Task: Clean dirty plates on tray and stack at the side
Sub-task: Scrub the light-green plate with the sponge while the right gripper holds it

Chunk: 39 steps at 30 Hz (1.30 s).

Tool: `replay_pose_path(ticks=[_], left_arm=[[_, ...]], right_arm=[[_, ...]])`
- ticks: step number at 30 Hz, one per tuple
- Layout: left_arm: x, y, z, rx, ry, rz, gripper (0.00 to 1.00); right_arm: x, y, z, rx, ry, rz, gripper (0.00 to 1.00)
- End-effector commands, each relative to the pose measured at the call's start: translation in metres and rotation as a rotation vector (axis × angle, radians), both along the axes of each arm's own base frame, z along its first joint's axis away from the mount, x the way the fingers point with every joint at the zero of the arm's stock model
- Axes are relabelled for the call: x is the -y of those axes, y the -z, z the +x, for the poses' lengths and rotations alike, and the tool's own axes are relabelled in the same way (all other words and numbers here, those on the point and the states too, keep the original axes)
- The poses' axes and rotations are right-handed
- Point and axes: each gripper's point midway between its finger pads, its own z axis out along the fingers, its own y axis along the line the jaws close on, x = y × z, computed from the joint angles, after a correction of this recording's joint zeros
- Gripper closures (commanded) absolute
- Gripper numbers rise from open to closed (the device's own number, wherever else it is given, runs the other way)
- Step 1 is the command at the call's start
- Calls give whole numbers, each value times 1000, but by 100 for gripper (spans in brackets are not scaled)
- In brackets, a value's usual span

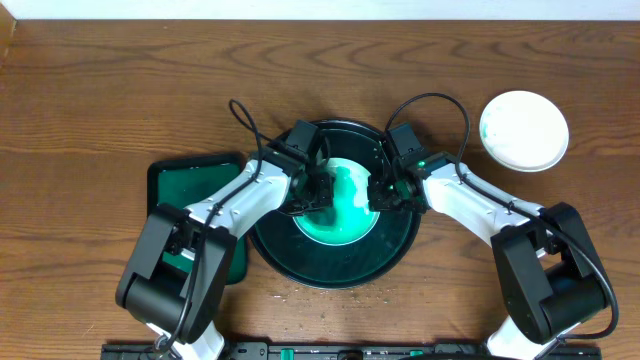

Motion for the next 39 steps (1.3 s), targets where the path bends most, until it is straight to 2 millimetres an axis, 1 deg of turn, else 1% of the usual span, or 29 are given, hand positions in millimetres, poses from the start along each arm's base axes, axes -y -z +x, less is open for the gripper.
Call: replay_pose_path(ticks=[1, 2, 7, 10, 14, 20, 22, 25, 27, 29, 32, 36, 39], left_arm=[[41, 11, -44, -125, 175, -174, 93], [46, 9, -46, -127, 185, -193, 93], [55, 8, -52, -147, 175, -199, 93], [54, 10, -45, -128, 143, -181, 93], [42, 13, -20, -52, 83, -148, 93], [20, 5, 35, 72, -56, -192, 93], [9, 2, 49, 93, -108, -203, 93], [-16, 8, 59, 95, -189, -147, 94], [-29, 12, 58, 70, -226, -110, 93], [-41, 18, 50, 26, -251, -73, 93], [-60, 27, 31, -56, -278, 7, 93], [-88, 36, 5, -134, -297, 173, 93], [-97, 38, -10, -186, -293, 225, 93]], right_arm=[[-8, 19, -26, -91, -45, -3, 99], [-8, 19, -26, -91, -45, -3, 99], [-8, 19, -26, -92, -44, -4, 99], [-8, 19, -26, -93, -44, -4, 99], [-7, 20, -28, -100, -44, -8, 99], [-6, 20, -30, -107, -43, -12, 99], [-6, 20, -30, -109, -44, -12, 99], [-6, 20, -31, -112, -43, -14, 99], [-5, 20, -31, -113, -43, -14, 99], [-5, 20, -31, -113, -43, -14, 99], [-5, 20, -31, -115, -37, -14, 99], [-5, 20, -31, -115, -37, -14, 99], [-5, 20, -31, -116, -37, -14, 99]])
